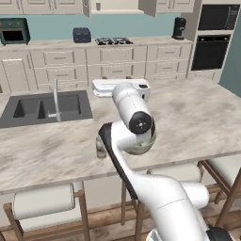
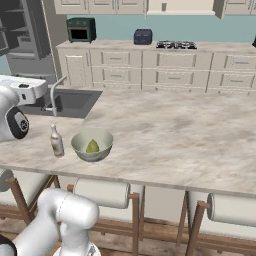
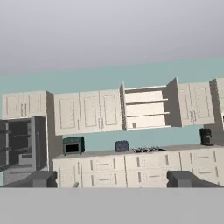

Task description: There is a bowl on the dining counter. Grab a lemon wedge from the fridge and place it in the bowl. Then get the liquor bottle and glass cup from the cabinet and place them next to the bowl.

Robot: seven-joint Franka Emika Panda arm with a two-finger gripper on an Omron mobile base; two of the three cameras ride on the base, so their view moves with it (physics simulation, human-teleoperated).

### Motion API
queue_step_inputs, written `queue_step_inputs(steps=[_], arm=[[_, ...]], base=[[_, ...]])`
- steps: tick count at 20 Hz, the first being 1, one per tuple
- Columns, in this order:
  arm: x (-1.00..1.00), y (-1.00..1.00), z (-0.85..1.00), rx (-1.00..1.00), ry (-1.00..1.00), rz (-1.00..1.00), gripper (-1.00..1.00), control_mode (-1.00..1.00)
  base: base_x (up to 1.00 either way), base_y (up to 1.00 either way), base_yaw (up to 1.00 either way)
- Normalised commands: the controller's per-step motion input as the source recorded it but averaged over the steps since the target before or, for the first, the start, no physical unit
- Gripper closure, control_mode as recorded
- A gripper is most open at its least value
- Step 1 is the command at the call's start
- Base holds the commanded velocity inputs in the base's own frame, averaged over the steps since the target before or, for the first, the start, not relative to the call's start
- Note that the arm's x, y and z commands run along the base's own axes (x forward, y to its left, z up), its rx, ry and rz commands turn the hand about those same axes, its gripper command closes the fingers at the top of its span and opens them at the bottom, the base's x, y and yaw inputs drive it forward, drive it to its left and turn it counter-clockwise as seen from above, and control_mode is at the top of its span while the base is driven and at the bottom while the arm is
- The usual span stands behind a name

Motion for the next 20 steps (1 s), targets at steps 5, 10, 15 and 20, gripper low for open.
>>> queue_step_inputs(steps=[5, 10, 15, 20], arm=[[-0.50, -0.23, 0.47, -0.07, 0.06, -0.06, -1.00, -1.00], [-0.57, -0.50, 0.07, -0.03, 0.02, -0.06, -1.00, -1.00], [-0.50, -0.58, -0.04, 0.00, 0.00, -0.01, -1.00, -1.00], [-0.12, 0.01, 0.00, -0.02, -0.01, -0.01, -1.00, -1.00]], base=[[0.00, 0.00, 0.00], [0.00, 0.00, 0.00], [0.00, 0.00, 0.00], [0.00, 0.00, 0.00]])
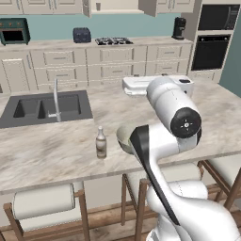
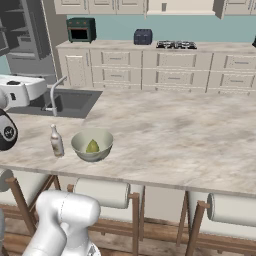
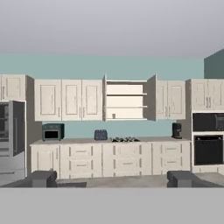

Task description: There is a bowl on the dining counter. Grab a lemon wedge from the fridge and place it in the bowl. Then get the liquor bottle and glass cup from the cabinet and place them next to the bowl.

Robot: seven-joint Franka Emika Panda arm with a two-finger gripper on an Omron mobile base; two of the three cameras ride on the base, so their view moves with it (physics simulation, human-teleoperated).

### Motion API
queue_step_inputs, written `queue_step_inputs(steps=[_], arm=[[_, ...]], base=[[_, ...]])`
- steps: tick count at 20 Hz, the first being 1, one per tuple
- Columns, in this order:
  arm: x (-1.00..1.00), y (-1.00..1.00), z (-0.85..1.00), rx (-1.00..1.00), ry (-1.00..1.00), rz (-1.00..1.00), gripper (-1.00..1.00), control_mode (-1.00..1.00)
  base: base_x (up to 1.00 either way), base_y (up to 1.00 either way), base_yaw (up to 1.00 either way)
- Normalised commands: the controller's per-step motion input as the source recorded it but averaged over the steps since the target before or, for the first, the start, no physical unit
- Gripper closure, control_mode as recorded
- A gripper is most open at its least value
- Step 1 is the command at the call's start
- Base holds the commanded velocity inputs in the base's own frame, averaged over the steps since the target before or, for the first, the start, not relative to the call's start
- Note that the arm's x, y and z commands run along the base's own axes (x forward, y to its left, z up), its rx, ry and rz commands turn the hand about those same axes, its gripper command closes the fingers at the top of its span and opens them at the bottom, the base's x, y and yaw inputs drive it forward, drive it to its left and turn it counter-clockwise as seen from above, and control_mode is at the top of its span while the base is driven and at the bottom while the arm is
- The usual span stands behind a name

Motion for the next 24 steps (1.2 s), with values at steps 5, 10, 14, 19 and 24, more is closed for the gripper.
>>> queue_step_inputs(steps=[5, 10, 14, 19, 24], arm=[[-0.02, -0.06, -0.01, 0.00, -0.03, 0.00, -1.00, -1.00], [-0.32, -0.50, -0.06, 0.04, -0.09, 0.00, -1.00, -1.00], [-0.45, -0.54, -0.04, 0.05, 0.00, -0.03, -1.00, -1.00], [-0.16, -0.23, -0.02, 0.03, 0.00, -0.02, -1.00, 1.00], [0.00, 0.00, 0.00, 0.00, 0.00, 0.00, -1.00, 1.00]], base=[[0.00, 0.00, 0.00], [0.00, 0.00, 0.00], [0.00, 0.00, 0.00], [-0.19, -0.39, -0.03], [-0.13, -0.95, -0.04]])
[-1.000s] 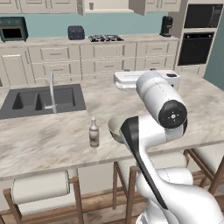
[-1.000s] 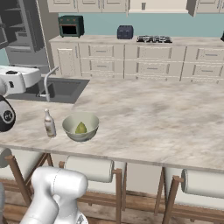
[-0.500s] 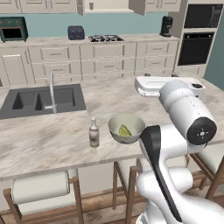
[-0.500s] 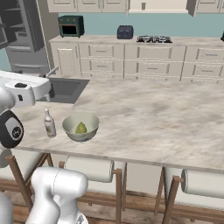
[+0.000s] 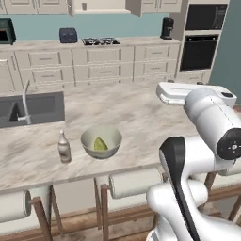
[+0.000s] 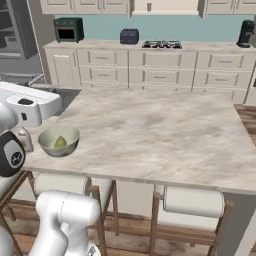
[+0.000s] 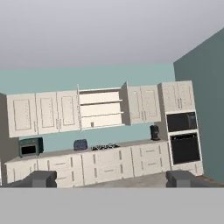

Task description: There is a bowl on the dining counter. Grab a lemon wedge from the fridge and place it in the bowl. Then get the liquor bottle and glass cup from the cabinet and place them next to the bowl.

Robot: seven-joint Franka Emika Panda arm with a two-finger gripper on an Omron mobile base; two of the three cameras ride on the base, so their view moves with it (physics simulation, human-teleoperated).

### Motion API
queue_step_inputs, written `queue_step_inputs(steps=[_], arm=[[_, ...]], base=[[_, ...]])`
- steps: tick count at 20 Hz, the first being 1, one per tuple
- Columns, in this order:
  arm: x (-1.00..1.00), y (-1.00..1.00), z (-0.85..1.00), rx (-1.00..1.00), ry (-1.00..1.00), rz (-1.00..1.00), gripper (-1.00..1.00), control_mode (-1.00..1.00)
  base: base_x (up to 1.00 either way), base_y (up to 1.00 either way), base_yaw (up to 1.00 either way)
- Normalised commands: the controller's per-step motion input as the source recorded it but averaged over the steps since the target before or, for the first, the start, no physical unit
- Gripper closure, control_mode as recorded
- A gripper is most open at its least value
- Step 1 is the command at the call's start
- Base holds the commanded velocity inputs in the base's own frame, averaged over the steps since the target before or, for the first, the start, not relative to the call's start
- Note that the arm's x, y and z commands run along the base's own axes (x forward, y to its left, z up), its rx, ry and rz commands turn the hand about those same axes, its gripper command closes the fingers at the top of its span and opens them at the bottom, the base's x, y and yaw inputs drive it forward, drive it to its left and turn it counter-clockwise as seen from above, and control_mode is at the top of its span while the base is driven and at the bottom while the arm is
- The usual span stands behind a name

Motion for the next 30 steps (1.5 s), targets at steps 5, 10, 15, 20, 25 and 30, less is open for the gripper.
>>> queue_step_inputs(steps=[5, 10, 15, 20, 25, 30], arm=[[0.00, 0.00, 0.00, 0.00, 0.00, 0.00, -1.00, 1.00], [0.00, 0.00, 0.00, 0.00, 0.00, 0.00, -1.00, 1.00], [0.00, 0.00, 0.00, 0.00, 0.00, 0.00, -1.00, 1.00], [0.00, 0.00, 0.00, 0.00, 0.00, 0.00, -1.00, 1.00], [0.00, 0.00, 0.00, 0.00, 0.00, 0.00, -1.00, 1.00], [0.00, 0.00, 0.00, 0.00, 0.00, 0.00, -1.00, 1.00]], base=[[-0.05, -1.00, -0.05], [-0.02, -1.00, -0.05], [-0.05, -1.00, -0.05], [-0.15, -1.00, -0.05], [-0.12, -1.00, -0.05], [0.00, -1.00, -0.03]])
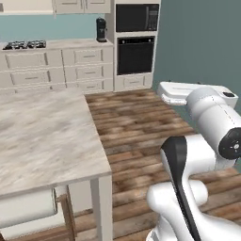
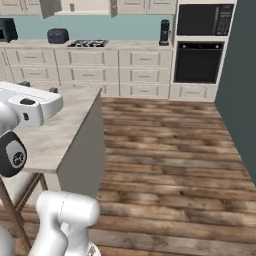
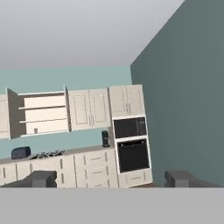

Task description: There is a bowl on the dining counter. Grab a lemon wedge from the fridge and place it in the bowl. Then get the liquor bottle and glass cup from the cabinet and place them next to the bowl.

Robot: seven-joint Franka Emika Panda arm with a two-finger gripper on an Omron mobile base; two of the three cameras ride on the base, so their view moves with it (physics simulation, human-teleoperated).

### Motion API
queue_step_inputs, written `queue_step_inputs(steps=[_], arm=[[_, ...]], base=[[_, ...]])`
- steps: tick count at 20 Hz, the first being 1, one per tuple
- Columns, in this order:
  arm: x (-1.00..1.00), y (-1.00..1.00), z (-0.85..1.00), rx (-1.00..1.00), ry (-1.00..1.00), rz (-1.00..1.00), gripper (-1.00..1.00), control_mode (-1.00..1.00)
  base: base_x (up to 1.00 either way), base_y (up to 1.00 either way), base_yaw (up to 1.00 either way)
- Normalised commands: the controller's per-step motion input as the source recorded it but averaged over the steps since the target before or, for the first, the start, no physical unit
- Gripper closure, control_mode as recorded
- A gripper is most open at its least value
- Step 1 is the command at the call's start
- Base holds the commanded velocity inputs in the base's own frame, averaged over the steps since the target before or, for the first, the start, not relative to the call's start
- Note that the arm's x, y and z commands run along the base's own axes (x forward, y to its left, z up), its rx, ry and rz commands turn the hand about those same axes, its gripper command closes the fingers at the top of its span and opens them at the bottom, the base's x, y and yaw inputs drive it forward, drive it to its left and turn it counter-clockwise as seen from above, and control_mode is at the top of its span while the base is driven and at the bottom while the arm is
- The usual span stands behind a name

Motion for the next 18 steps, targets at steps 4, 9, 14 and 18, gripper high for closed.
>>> queue_step_inputs(steps=[4, 9, 14, 18], arm=[[0.00, 0.00, 0.00, 0.00, 0.00, 0.00, -1.00, 1.00], [0.00, 0.00, 0.00, 0.00, 0.00, 0.00, -1.00, 1.00], [0.00, 0.00, 0.00, 0.00, 0.00, 0.00, -1.00, 1.00], [0.00, 0.00, 0.00, 0.00, 0.00, 0.00, -1.00, 1.00]], base=[[0.08, -1.00, -0.01], [0.39, -0.99, 0.00], [0.98, -0.63, 0.13], [1.00, -0.32, 0.28]])
